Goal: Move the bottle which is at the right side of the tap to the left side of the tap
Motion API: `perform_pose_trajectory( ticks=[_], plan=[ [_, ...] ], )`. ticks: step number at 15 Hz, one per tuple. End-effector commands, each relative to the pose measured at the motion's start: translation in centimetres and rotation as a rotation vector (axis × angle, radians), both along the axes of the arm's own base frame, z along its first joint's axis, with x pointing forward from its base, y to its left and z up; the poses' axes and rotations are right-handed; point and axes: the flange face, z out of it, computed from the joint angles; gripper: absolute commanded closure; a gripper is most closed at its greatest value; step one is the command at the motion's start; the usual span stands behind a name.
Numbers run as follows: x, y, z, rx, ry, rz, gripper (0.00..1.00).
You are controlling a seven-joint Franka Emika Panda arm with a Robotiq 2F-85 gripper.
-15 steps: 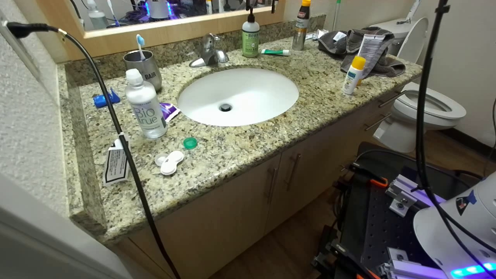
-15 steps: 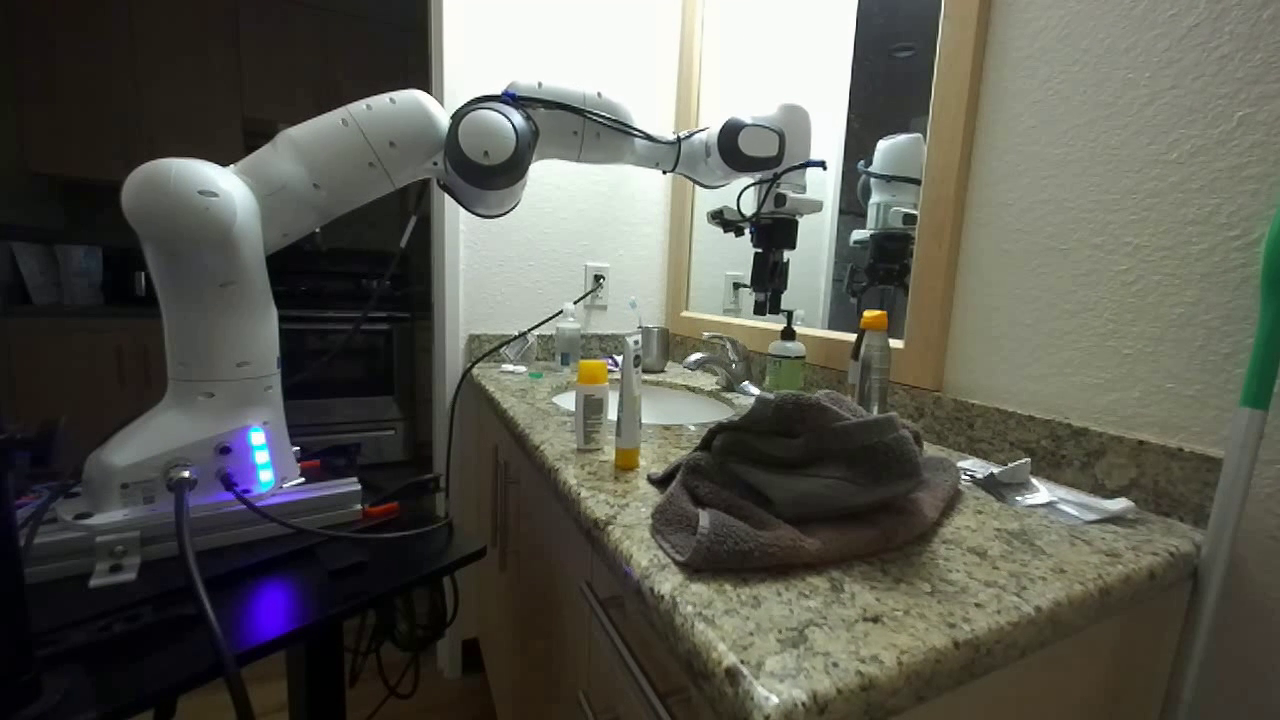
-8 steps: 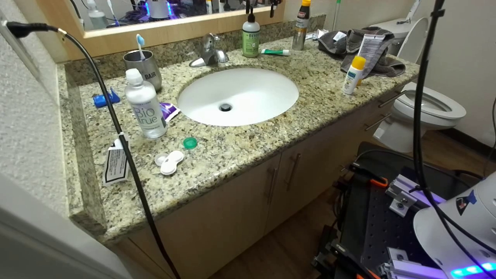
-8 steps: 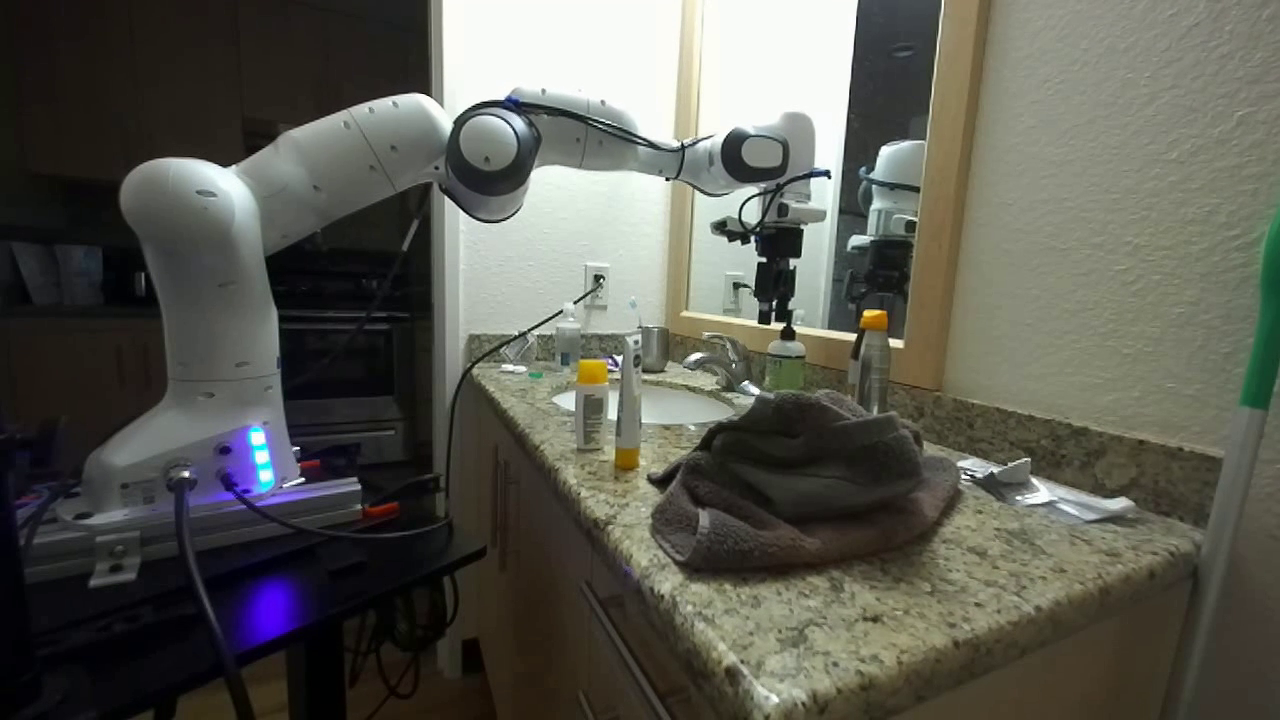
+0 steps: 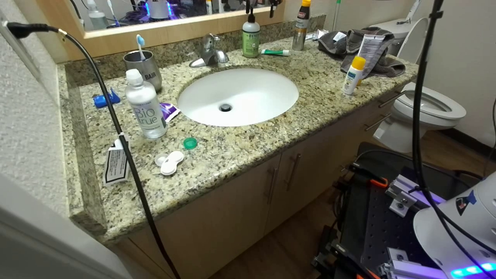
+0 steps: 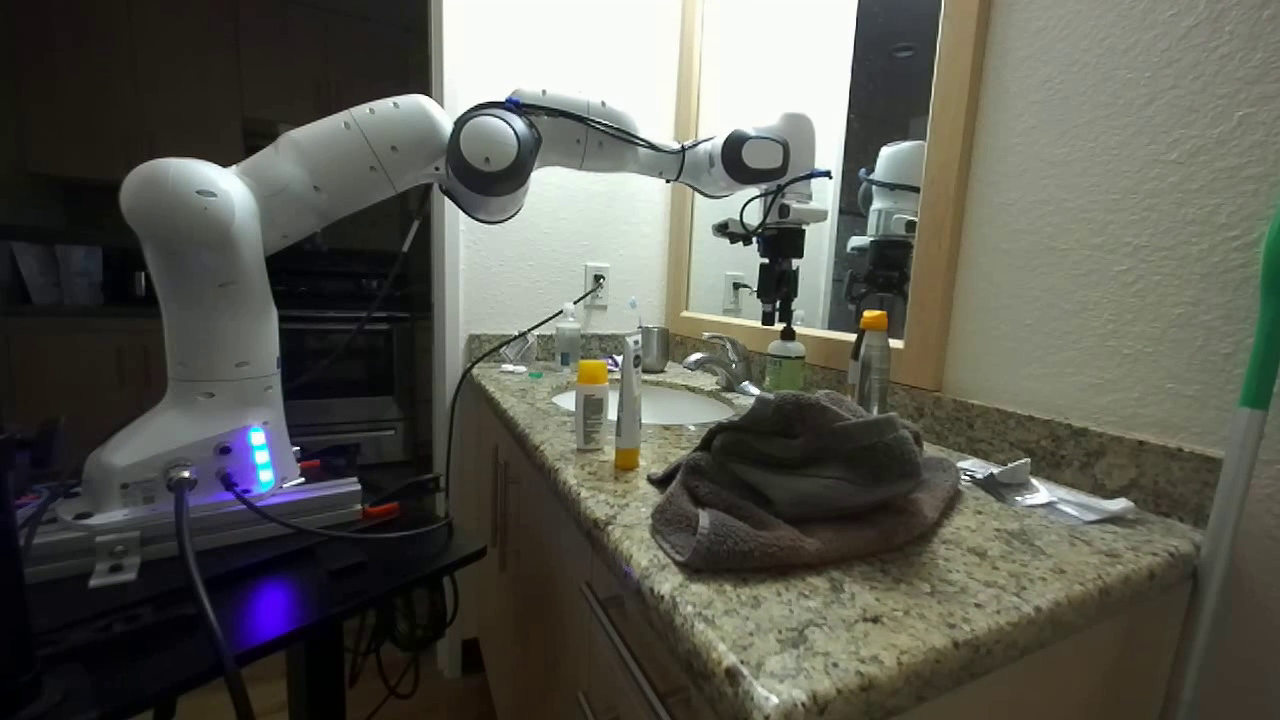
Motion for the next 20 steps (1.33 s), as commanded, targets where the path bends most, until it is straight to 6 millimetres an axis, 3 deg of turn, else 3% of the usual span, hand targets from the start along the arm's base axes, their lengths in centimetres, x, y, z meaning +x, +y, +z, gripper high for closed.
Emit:
perform_pose_trajectory(
  ticks=[1,4,11,16,20],
  plan=[
    [0.1,0.0,0.0,-0.004,-0.006,-0.005,0.00],
    [0.1,0.0,0.0,-0.006,-0.008,-0.008,0.00],
    [1.4,0.7,-2.5,-0.011,-0.022,-0.137,0.00],
    [1.3,0.9,-2.6,-0.001,-0.008,-0.127,0.00],
    [0.7,-0.5,-2.6,0.004,-0.034,-0.211,0.00]
  ],
)
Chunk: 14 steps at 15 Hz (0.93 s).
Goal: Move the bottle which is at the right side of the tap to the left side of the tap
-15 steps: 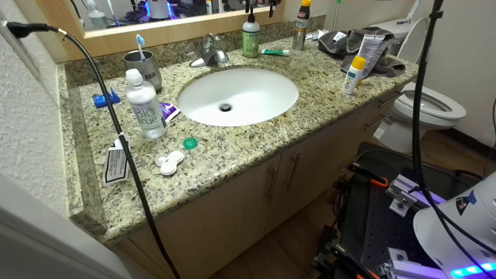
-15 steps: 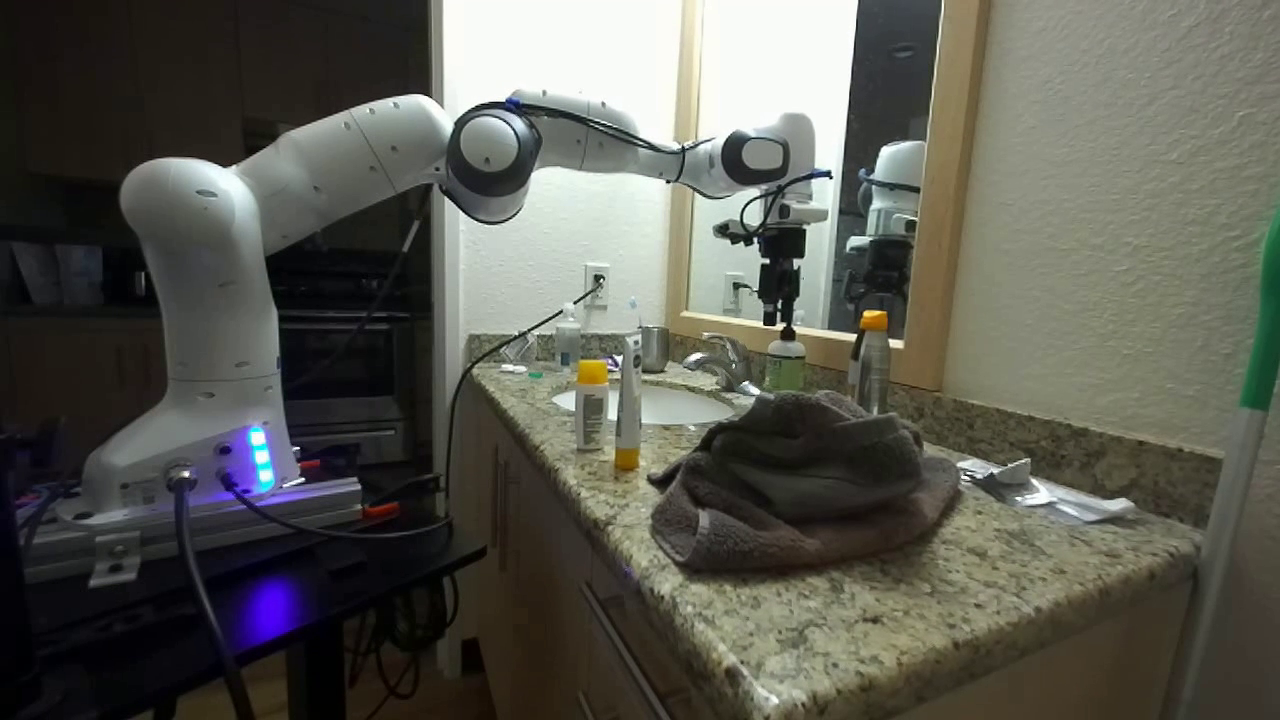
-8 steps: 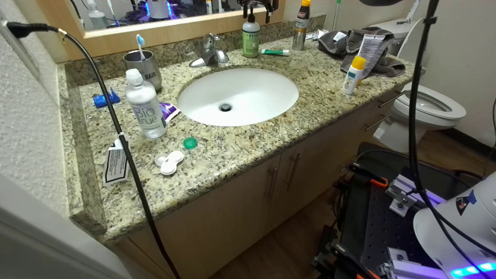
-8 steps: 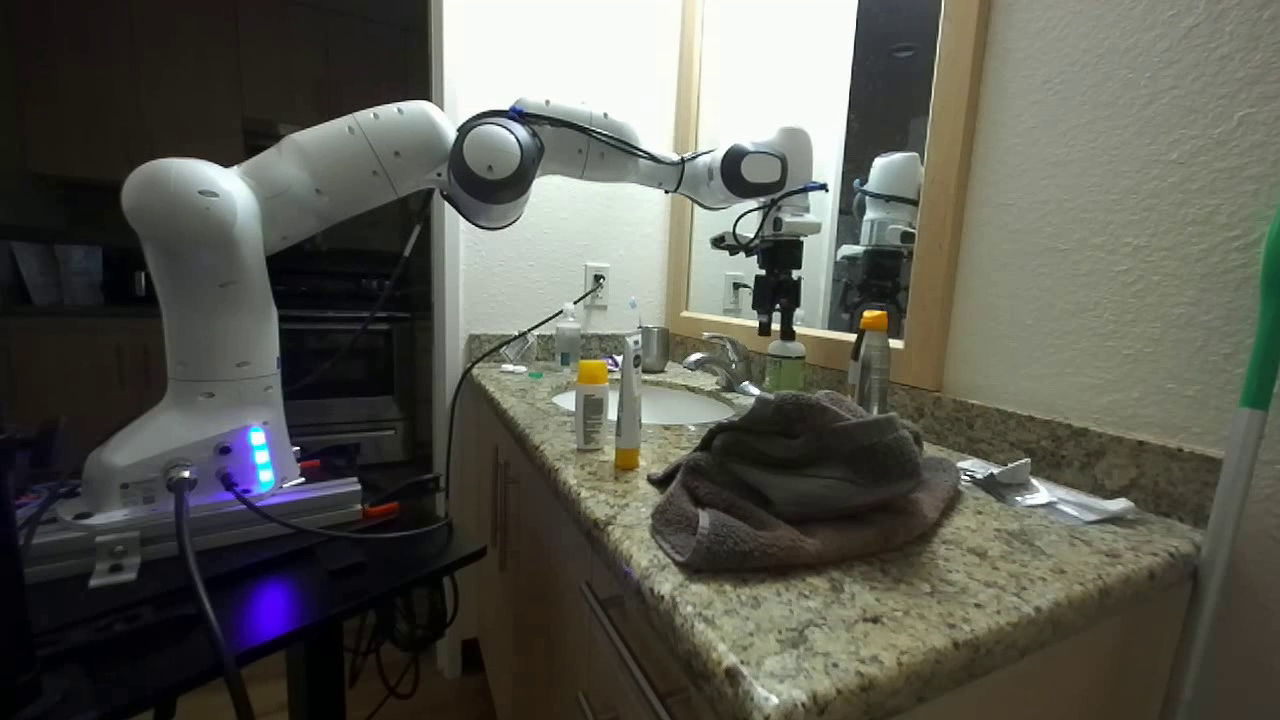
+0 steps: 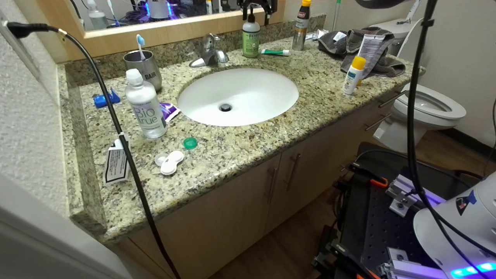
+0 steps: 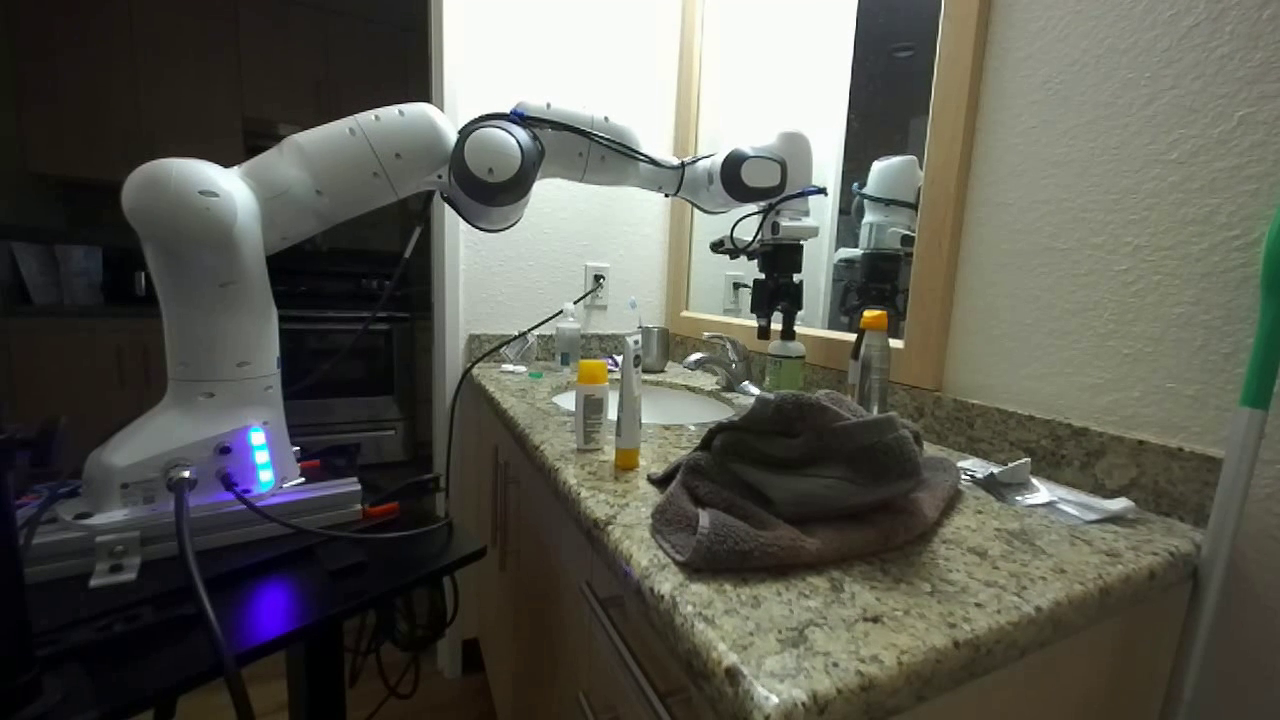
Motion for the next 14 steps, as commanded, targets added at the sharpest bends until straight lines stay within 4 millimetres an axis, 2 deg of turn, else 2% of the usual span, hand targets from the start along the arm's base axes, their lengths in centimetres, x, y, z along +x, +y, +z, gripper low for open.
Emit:
perform_pose_trajectory(
  ticks=[1,13,14],
  plan=[
    [-0.5,-1.4,0.0,0.009,-0.037,-0.083,0.00],
    [-0.3,-0.7,0.0,0.011,-0.022,-0.075,0.00],
    [-0.2,-0.6,0.0,0.013,-0.023,-0.073,0.19]
  ],
)
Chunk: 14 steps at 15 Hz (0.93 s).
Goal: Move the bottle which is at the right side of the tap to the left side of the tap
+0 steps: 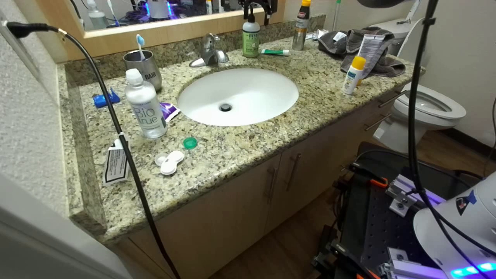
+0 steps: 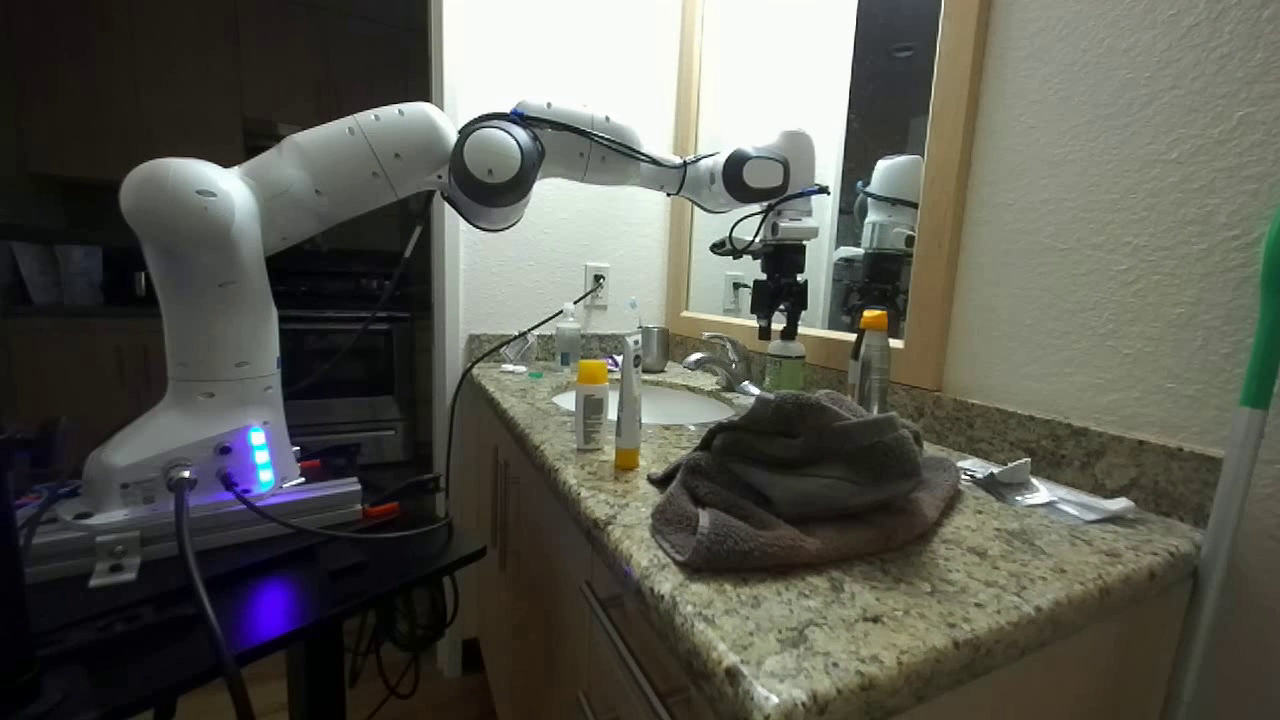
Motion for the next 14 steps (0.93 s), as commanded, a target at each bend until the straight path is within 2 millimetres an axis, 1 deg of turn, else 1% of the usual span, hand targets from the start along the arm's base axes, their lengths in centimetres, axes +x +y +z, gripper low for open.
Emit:
perform_pose_trajectory(
  ticks=[1,3,9,11,12,14],
  plan=[
    [-0.11,-0.09,-0.05,0.002,0.004,0.003,0.28],
    [-0.22,-0.30,-0.14,-0.003,0.007,-0.003,0.39],
    [-0.40,-0.74,0.31,-0.010,-0.005,-0.006,0.83],
    [-0.46,-0.85,0.54,-0.012,-0.010,-0.008,0.95],
    [-0.47,-0.86,0.45,-0.010,-0.009,-0.009,0.92],
    [-0.53,-0.77,0.51,0.001,-0.008,-0.008,0.92]
  ],
)
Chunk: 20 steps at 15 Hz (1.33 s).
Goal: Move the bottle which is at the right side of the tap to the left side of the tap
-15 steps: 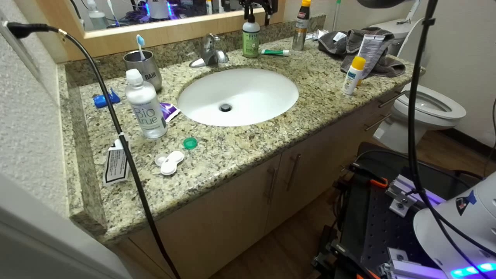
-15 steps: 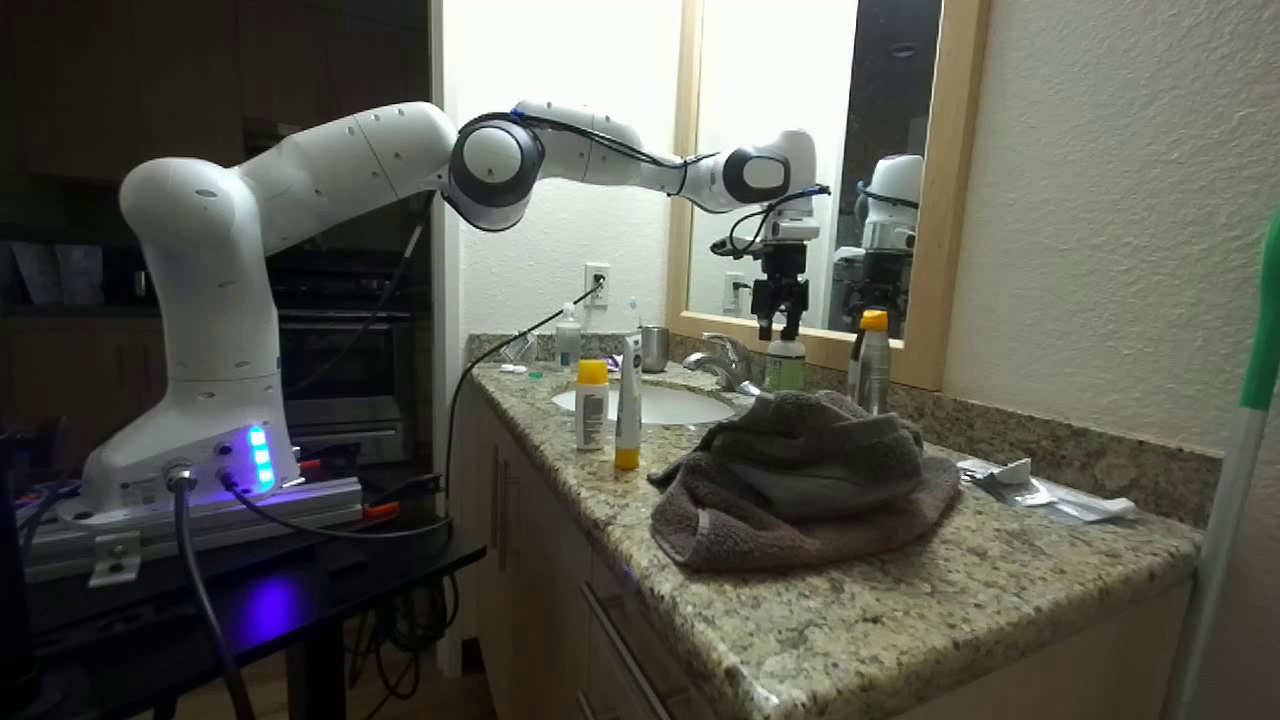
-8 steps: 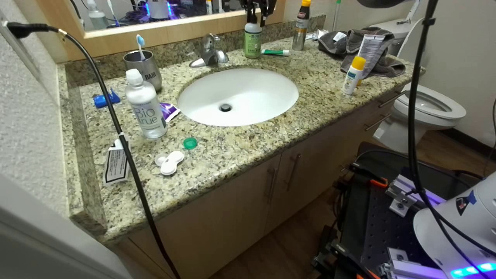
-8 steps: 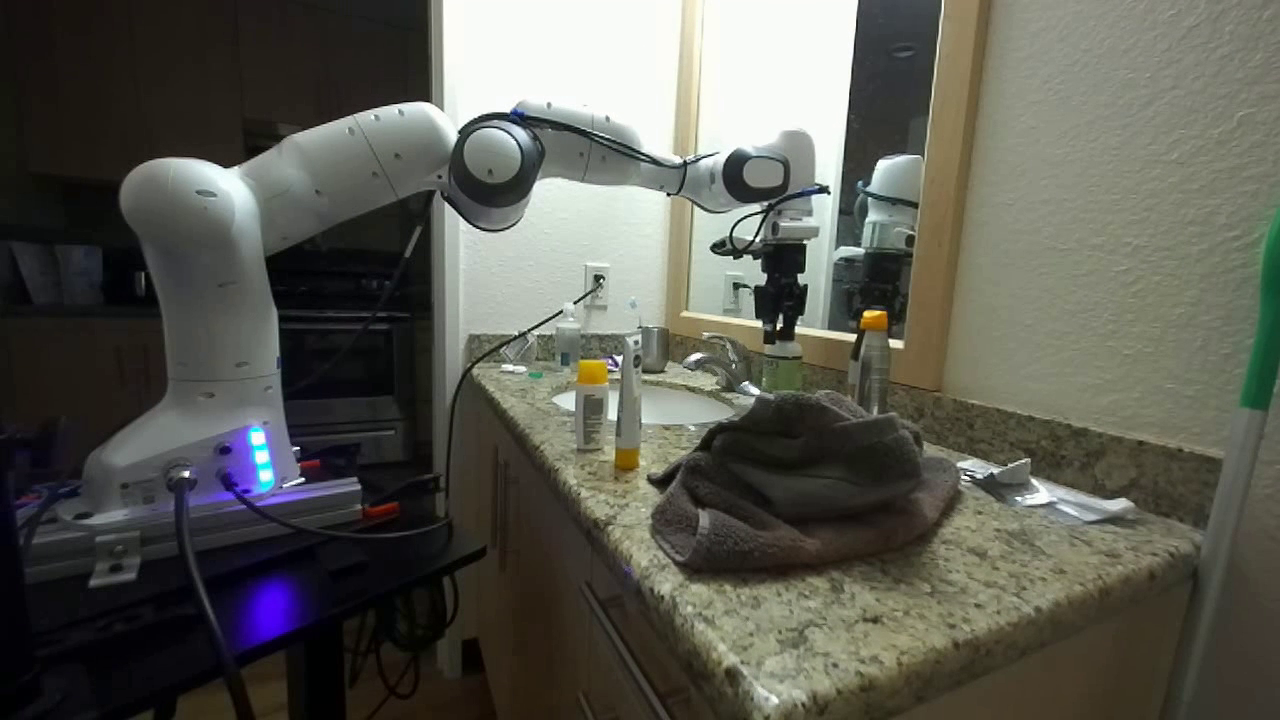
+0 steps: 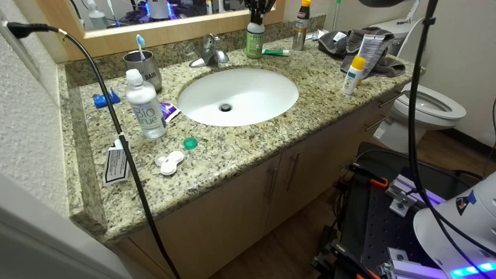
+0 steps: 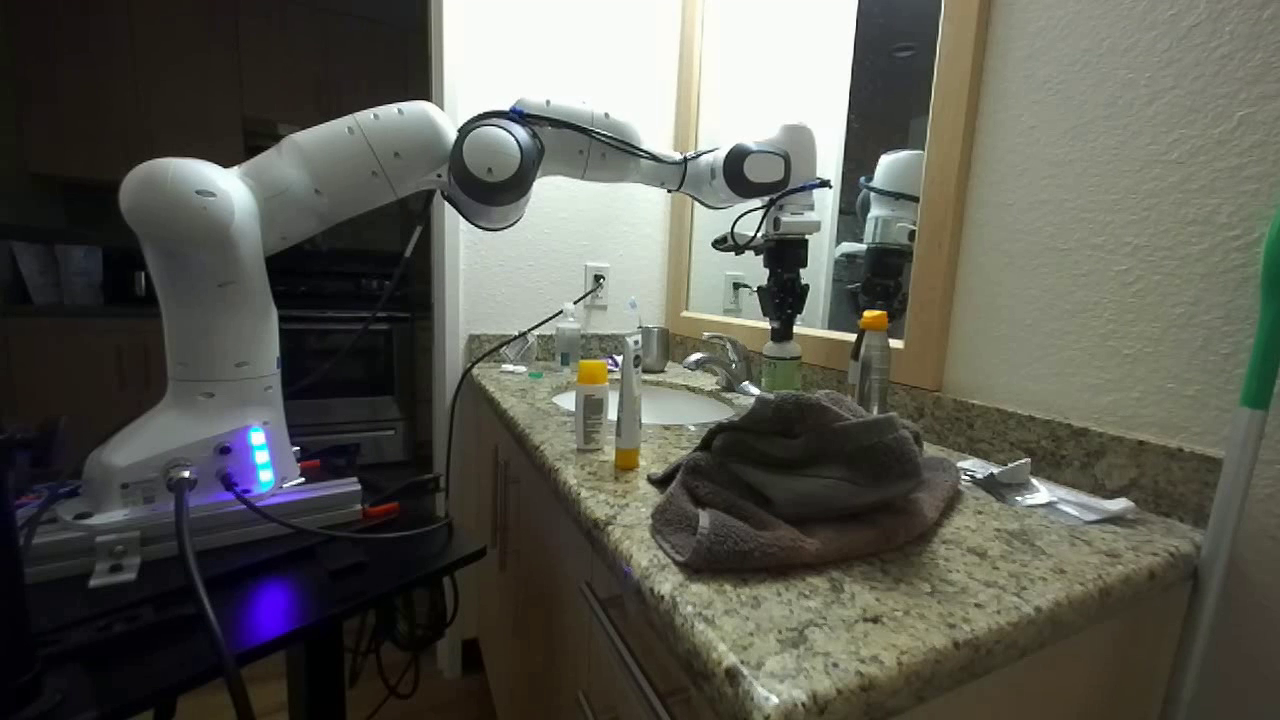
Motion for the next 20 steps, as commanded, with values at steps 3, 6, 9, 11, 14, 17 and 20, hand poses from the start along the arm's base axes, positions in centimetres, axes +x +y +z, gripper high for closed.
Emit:
perform_pose_trajectory(
  ticks=[3,6,9,11,14,17,20],
  plan=[
    [-0.5,0.1,0.7,0.046,0.006,0.025,0.92],
    [-1.0,1.5,4.8,0.038,0.029,0.162,0.92],
    [-1.6,3.5,9.5,0.004,0.068,0.295,0.92],
    [-2.0,5.9,12.6,0.001,0.113,0.402,0.92],
    [-1.6,10.4,15.8,-0.026,0.192,0.546,0.92],
    [0.1,15.6,17.1,-0.059,0.224,0.707,0.92],
    [2.0,20.6,18.3,-0.105,0.216,0.875,0.92]
  ],
)
